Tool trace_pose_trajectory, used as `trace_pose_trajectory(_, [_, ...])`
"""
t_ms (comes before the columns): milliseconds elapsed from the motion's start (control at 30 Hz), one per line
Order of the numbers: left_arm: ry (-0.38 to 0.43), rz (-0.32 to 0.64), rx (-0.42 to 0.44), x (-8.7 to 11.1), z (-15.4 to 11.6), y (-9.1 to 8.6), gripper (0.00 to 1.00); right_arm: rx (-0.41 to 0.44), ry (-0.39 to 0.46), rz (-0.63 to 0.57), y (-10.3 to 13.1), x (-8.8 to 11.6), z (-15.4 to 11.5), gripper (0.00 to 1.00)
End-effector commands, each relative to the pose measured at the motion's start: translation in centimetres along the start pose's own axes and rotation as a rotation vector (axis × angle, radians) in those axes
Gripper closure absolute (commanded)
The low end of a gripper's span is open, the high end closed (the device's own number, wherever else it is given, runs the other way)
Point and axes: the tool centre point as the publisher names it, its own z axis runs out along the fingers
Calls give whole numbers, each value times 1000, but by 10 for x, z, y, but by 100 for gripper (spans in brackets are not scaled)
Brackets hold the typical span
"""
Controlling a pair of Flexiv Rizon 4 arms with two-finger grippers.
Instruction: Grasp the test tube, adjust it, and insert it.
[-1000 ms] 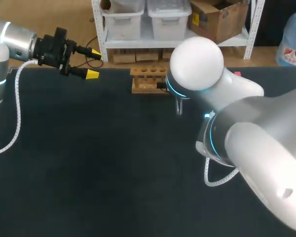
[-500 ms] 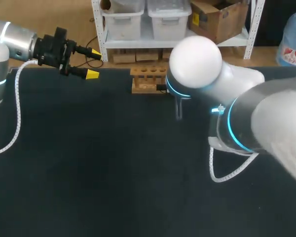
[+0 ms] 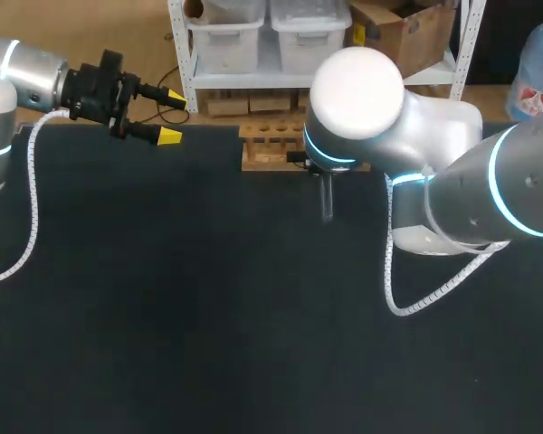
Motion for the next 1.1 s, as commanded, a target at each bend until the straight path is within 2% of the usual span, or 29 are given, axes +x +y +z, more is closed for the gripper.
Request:
trace_pose_trajectory(33, [1, 0, 1, 0, 0, 1, 0, 7, 88, -2, 2, -3, 1, 100])
trace_pose_trajectory(367, [1, 0, 1, 0, 0, 1, 0, 10, 67, 19, -4, -1, -17, 100])
trace_pose_trajectory(600, [1, 0, 1, 0, 0, 1, 0, -24, -3, 55, -7, -6, -43, 100])
trace_pose_trajectory(700, [1, 0, 1, 0, 0, 1, 0, -50, -71, 65, -9, -15, -56, 100])
trace_pose_trajectory(867, [1, 0, 1, 0, 0, 1, 0, -103, -245, 75, -11, -34, -78, 100])
trace_pose_trajectory(1100, [1, 0, 1, 0, 0, 1, 0, -135, -453, 71, -10, -63, -98, 100])
